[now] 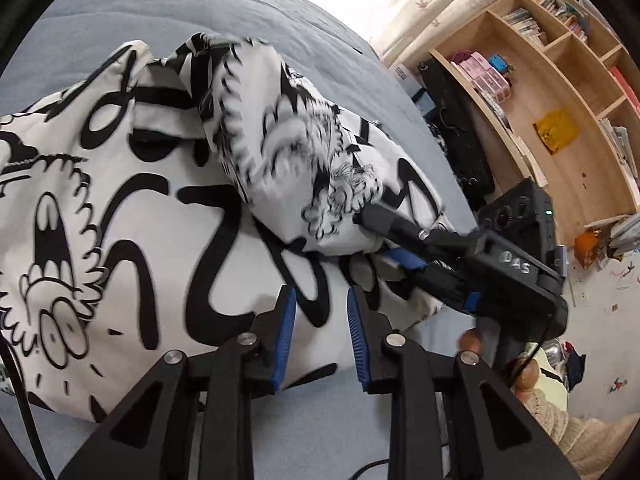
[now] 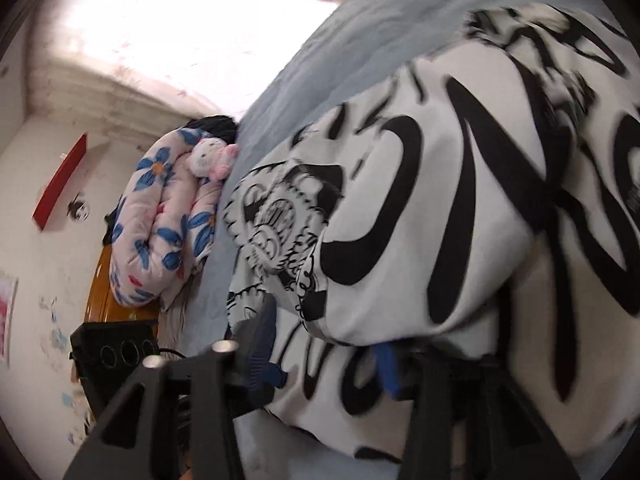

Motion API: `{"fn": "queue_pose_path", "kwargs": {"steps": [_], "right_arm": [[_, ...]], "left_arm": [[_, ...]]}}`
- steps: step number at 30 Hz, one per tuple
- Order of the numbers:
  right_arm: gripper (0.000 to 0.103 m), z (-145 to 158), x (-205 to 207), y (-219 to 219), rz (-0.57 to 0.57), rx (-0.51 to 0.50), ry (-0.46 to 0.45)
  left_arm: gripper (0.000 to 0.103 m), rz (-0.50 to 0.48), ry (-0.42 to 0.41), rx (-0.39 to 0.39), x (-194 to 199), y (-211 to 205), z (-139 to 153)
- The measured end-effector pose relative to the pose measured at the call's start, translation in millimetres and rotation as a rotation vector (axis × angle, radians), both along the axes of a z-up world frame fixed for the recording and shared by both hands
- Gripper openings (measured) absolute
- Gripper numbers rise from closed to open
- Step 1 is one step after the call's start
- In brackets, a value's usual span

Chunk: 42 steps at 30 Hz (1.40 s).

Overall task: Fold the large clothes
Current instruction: 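Lower the jacket onto the bed and release it from both tools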

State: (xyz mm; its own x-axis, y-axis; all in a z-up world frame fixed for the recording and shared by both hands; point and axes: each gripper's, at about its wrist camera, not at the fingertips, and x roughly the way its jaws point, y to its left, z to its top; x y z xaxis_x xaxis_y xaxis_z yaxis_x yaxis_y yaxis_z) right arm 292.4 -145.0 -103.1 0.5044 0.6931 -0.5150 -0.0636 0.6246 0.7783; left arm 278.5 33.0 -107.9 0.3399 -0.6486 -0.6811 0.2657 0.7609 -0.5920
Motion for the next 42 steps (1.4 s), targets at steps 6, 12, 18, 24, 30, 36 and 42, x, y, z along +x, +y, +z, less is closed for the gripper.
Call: {"fn": "queue_pose_path", "kwargs": {"steps": [6,12,18,24,30,36,42], "right_arm": [[0.005,19.3,-15.5,-33.0,-0.062,0.176,-0.003],[0.005,19.7,-33.1,-70.0,-0.073,0.171,0.042],[0.005,-11.1,-39.8,-73.6,-0.053,0.066,0.137],[0.005,-34.8,-41.4,-63.3,-0.036,0.052,0.188],[0.008,-17.5,-44.7,-55.8,0.023,-0.096,0.133],[0.028,31.1,-58.1,-45.3,0.08,-0.441,0.03],[0.029,85.9,-50.9,-51.4,0.012,-0.544,-0.128]], "left_arm": [[0.025,0.068,-0.012,0.035,17.2,19.3,-8.5],[0.025,0.138,0.02,0.054,57.2,34.7,-28.0],[0.025,0.222,0.018,0.077,101.6,50.9,-37.0],[0.025,0.343,-0.004,0.081,115.4,90.2,-37.0],[0.025,0.347,-0.021,0.157,89.6,98.1,-16.9],[0.034,0.313,-0.124,0.168,67.4,73.7,41.2],[0.048,0.177,-0.2,0.133,75.7,-4.3,81.4]]}}
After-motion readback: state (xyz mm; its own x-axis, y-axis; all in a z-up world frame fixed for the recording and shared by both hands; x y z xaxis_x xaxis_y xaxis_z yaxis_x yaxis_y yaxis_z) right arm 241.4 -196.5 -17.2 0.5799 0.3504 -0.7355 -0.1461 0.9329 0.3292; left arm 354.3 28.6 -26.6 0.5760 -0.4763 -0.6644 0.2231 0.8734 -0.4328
